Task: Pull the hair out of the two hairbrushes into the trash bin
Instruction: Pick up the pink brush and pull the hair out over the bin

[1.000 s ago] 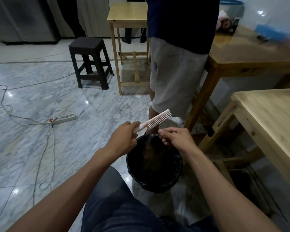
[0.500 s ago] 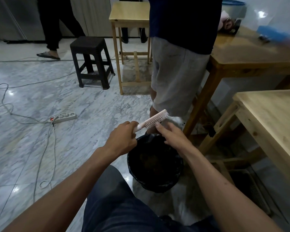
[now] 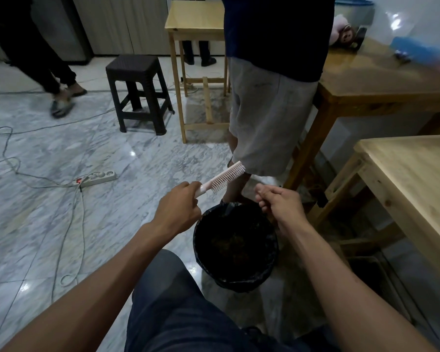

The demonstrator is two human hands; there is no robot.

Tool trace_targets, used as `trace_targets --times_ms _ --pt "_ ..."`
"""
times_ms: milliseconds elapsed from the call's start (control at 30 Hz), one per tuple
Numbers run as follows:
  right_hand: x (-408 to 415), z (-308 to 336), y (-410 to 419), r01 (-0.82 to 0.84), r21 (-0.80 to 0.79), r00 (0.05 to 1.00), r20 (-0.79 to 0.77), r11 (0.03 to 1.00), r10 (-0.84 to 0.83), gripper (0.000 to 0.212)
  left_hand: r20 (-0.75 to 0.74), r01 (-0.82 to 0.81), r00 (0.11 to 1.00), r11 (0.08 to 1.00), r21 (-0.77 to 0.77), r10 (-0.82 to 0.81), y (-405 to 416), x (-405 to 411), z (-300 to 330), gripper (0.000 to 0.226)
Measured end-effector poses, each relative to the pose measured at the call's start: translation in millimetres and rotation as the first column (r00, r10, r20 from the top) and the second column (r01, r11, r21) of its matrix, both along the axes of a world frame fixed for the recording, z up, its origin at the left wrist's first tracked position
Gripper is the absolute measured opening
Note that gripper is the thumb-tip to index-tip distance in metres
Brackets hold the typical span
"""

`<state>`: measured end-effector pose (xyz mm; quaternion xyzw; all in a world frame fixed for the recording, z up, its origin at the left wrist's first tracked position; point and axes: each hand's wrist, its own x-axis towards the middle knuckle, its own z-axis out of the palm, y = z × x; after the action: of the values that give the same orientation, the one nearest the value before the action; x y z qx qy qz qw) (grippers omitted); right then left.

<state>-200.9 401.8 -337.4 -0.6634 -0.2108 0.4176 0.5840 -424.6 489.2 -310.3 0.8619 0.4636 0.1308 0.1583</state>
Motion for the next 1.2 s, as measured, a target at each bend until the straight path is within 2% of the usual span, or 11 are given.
trace_targets --times_ms 100,167,233,300,433,500,567,733,867,1033,1200 --pt "2.8 -6.9 -5.2 -0.047 -0.088 0.995 0.087 0.995 0.054 0.014 -0.011 -0.019 1.000 1.000 -0.009 0.018 -0.1 -1.8 -1.9 0.034" --pt "1.9 -13.5 -9.7 -0.210 -0.251 0.954 0.160 0.945 0.254 0.015 -0.012 -0.019 1.000 1.000 -0.009 0.019 -1.2 -0.8 -2.0 0.035" --pt "-2.5 -15.6 -10.1 -0.336 -0.399 0.873 0.208 0.853 0.441 0.042 -0.015 -0.015 1.000 1.000 -0.003 0.015 -3.1 0.3 -2.1 0.036" --pt "-9.6 -10.9 -6.0 -0.287 -0.329 0.899 0.233 0.900 0.371 0.051 -0.016 -0.012 1.000 1.000 0.001 0.012 -4.9 0.6 -1.6 0.038" --pt "-13.6 -4.9 7.3 -0.106 -0.060 0.991 0.073 0.993 0.111 0.043 -0.007 0.003 1.000 1.000 0.013 -0.003 -7.5 0.2 0.8 0.043" --pt "-9.0 -8.0 12.7 -0.038 -0.036 0.989 0.144 0.999 0.042 0.033 0.008 0.007 1.000 1.000 0.006 -0.007 -8.1 -0.4 3.0 0.044" --pt "-6.2 -10.1 13.5 0.024 -0.031 0.980 0.199 0.999 -0.017 0.009 0.024 0.003 1.000 1.000 0.000 -0.003 -8.0 -1.8 4.1 0.046" --pt "0.1 -6.5 0.7 0.135 -0.056 0.967 0.224 0.989 -0.119 0.012 -0.042 -0.102 0.994 0.995 -0.011 0.102 -5.1 -8.5 -0.1 0.030" --pt "1.1 -1.8 -10.1 0.093 -0.118 0.978 0.195 0.989 -0.069 0.018 -0.054 -0.139 0.989 0.990 0.004 0.139 -5.3 -9.5 -5.1 0.031" --pt "-7.6 1.9 -9.0 -0.102 -0.337 0.910 0.348 0.936 0.225 0.049 -0.018 -0.074 0.997 0.997 0.026 0.074 -9.1 -3.2 -3.6 0.030" --pt "-15.6 3.8 3.5 -0.231 -0.100 0.970 0.056 0.968 0.237 0.054 0.056 0.030 0.998 0.999 0.033 -0.032 -13.9 1.2 1.5 0.034"
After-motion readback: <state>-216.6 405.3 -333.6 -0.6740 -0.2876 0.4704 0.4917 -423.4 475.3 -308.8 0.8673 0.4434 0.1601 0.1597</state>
